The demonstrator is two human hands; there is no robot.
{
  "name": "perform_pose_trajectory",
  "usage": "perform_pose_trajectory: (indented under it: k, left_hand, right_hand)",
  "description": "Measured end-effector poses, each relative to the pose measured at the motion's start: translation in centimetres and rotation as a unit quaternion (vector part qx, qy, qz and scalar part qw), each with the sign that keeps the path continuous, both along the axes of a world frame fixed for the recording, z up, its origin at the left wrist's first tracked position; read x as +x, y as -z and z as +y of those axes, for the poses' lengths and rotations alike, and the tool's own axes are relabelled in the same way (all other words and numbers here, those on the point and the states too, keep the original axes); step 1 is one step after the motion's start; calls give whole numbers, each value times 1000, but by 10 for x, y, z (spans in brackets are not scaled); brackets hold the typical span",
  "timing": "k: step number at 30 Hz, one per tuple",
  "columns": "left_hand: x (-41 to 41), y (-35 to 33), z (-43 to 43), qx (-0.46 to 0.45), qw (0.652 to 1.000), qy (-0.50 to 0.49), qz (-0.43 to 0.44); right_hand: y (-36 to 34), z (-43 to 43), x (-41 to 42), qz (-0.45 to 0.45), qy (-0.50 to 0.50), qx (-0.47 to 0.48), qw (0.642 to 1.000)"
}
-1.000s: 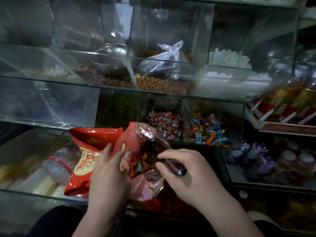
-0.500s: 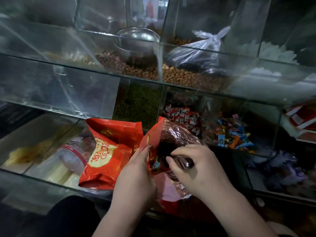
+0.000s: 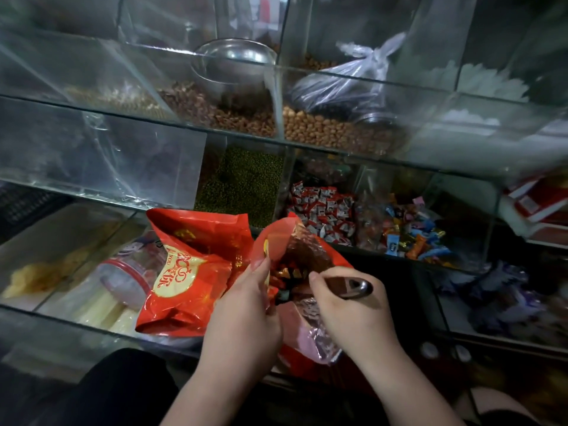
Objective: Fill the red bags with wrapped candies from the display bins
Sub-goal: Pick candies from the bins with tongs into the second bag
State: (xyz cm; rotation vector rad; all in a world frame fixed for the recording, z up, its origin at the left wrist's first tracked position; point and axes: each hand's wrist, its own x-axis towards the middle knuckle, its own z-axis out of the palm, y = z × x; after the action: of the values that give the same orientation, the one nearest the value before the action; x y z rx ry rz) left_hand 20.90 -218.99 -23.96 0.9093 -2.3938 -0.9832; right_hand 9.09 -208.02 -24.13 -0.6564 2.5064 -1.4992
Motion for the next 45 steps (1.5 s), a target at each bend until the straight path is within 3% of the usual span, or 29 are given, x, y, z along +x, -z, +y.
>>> perform_pose_trajectory:
  k: [3,6,12,16,18,20,25,28,31,38,45]
  left_hand:
    - [2,-1,-2,8,1000,-9,8]
    - [3,1,-5,12,1000,-14,-1]
    - [2,-9,1,-66,997,-22,-31]
    - [1,-18,11,-156,980,-47,114]
    - [-7,-19,20,-160,979,-9,130]
    - [-21,-15,25,-136,987,25,82]
    - [-64,4,14,-42,989,54,-130]
    - [-77,13,4,-21,985,44,-162]
    - [-79,21,6,-28,990,27,-137]
    - [-69,22,24,-49,997,-33,40]
    - [-66,17,29,-109,993,-24,23]
  right_hand:
    - [-7,10,-2,-56,34,-46,997]
    - [-18,28,-6,-53,60,-87,993]
    - [-34,50,-6,-63,67,-136,986]
    - [-38,61,-4,-87,76,-167,979]
    - [-41,70,-2,-90,79,-177,977]
    - [-45,77,-1,-103,75,-181,975]
    - [-58,88,5,-152,48,-185,970]
    - [-66,95,9,-152,42,-195,968]
    - [-72,100,11,-163,29,-193,967]
    - [-73,104,20,-176,-30,-182,967]
    - [-78,113,21,-158,-14,-196,968]
